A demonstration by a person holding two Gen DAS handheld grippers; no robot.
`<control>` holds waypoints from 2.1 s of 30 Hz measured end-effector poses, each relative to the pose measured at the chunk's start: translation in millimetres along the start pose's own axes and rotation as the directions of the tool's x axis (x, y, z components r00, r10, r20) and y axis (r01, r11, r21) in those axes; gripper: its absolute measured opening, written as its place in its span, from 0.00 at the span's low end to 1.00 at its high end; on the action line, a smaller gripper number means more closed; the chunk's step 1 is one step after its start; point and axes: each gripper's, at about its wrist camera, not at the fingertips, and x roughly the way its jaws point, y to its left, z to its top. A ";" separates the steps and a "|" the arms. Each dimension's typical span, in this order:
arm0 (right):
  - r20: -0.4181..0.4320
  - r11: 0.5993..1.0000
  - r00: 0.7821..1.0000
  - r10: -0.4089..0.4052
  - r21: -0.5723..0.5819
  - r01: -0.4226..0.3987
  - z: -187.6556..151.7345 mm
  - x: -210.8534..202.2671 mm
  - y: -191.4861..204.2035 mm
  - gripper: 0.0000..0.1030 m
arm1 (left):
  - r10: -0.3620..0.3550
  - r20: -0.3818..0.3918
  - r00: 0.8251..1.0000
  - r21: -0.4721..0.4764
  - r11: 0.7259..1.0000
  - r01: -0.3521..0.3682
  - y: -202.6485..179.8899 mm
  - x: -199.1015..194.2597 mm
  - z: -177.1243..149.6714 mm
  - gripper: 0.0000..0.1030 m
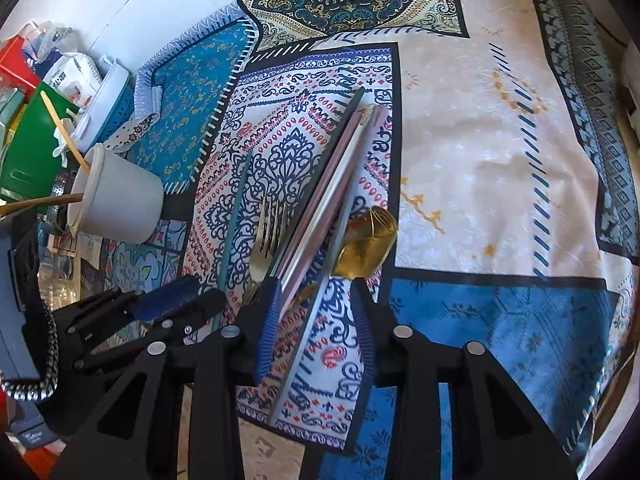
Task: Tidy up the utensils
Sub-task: 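Grasp the green chopstick with the left tool while the right tool grasps a metal chopstick, then lift the green and metal chopsticks and carry them over the white cup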
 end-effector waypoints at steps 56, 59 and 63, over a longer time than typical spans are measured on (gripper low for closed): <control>0.267 0.999 0.963 -0.032 0.003 0.032 -17.6 -90.4 20.1 0.05 | -0.073 0.212 0.974 0.207 0.978 0.028 -42.5 -92.5 -12.5 0.03; 0.296 0.999 0.955 -0.029 -0.007 0.032 -17.3 -101.5 24.8 0.05 | -0.078 0.248 0.966 0.214 0.976 0.023 -44.4 -108.5 -15.7 0.03; 0.334 0.999 0.942 -0.025 -0.024 0.035 -15.7 -116.7 32.3 0.05 | -0.084 0.297 0.951 0.219 0.975 0.018 -45.6 -129.0 -18.1 0.03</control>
